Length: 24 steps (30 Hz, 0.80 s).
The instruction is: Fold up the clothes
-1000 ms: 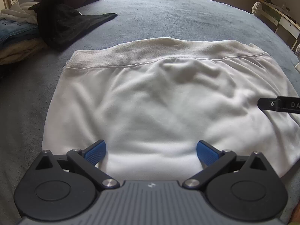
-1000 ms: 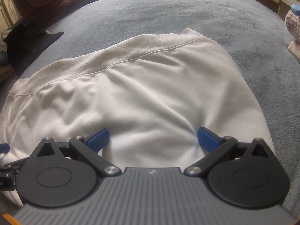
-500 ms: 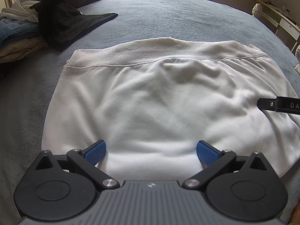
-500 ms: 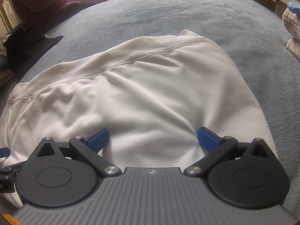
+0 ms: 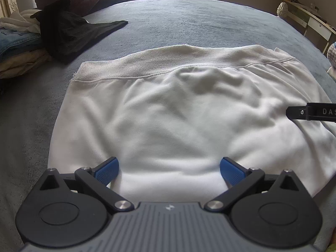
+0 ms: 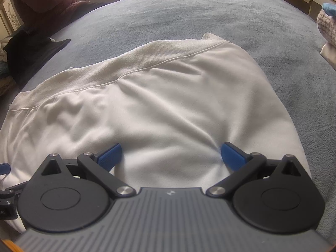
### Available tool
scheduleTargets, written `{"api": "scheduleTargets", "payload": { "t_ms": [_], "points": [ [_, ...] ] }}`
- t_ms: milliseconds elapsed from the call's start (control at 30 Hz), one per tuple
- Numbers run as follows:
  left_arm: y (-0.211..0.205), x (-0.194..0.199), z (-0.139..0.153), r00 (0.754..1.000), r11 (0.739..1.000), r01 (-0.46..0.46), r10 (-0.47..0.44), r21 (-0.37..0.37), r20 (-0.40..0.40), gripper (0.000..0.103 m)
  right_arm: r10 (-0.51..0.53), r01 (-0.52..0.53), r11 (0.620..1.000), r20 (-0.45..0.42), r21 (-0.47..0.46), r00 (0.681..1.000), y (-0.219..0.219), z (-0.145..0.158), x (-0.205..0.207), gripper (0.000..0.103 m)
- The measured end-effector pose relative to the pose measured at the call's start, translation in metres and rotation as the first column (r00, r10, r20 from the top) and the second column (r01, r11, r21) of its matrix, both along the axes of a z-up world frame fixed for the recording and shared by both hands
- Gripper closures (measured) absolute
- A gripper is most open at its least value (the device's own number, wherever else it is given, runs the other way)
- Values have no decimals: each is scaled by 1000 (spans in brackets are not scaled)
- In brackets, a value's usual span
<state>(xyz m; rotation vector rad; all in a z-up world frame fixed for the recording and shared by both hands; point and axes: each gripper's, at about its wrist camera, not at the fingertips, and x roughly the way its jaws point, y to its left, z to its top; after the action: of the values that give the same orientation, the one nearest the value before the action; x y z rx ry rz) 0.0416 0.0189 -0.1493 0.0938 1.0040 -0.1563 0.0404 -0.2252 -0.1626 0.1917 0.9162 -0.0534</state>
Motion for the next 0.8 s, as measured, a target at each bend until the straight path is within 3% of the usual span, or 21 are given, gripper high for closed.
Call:
{"api": "scheduleTargets", "payload": {
  "t_ms": [333, 533, 800],
  "points": [
    [1, -6, 23, 993, 1000, -11, 10, 10, 119, 0, 4, -4, 1000, 6, -9, 1000, 1, -1, 0, 1],
    [4, 1, 4, 999, 999, -42, 42, 16, 30, 0, 9, -8, 1000, 11, -17, 1000, 2, -1, -1, 1],
    [6, 0, 2, 999, 999, -49, 49, 10, 24, 0, 15, -14, 1000, 17, -28, 1000, 2, -2, -2, 1]
  ]
}}
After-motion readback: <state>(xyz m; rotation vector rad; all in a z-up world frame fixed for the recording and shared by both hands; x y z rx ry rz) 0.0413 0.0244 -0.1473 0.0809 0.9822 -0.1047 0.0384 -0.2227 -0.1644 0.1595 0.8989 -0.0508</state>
